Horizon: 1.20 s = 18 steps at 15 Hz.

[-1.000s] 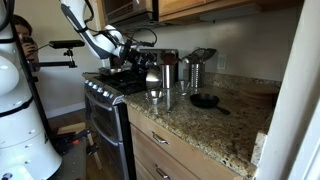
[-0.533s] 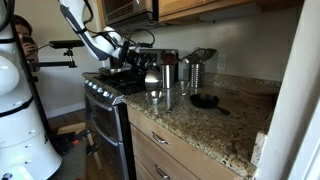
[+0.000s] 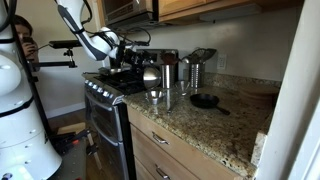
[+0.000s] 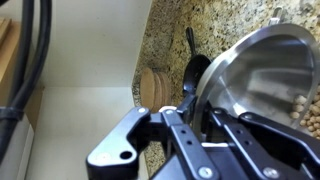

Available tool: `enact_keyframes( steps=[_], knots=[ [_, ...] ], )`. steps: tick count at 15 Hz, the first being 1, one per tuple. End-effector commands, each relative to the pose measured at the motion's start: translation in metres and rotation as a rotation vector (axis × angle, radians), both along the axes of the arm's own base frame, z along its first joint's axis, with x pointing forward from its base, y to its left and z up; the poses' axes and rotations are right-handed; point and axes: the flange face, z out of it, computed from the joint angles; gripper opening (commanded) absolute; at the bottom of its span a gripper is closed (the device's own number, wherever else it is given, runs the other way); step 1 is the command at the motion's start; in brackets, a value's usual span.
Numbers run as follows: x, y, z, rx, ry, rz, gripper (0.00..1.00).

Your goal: Pour the contents of the dish on the right into the dish on the left

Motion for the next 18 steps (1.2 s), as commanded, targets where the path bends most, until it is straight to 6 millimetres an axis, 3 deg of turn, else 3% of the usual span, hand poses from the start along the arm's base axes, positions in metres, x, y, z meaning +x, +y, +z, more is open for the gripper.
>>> enact_keyframes(
  steps=[1,7,18],
  knots=[
    [-0.0069,0.0025,0.0016,-0.029,-0.063,0.003,0.07],
    [-0.0092,0.0085,0.0028,-0.049,-0.107,0.01,0.07],
    [-0.0047,0.0024,-0.0009,-0.044,-0.114,-0.03,0.07]
  ],
)
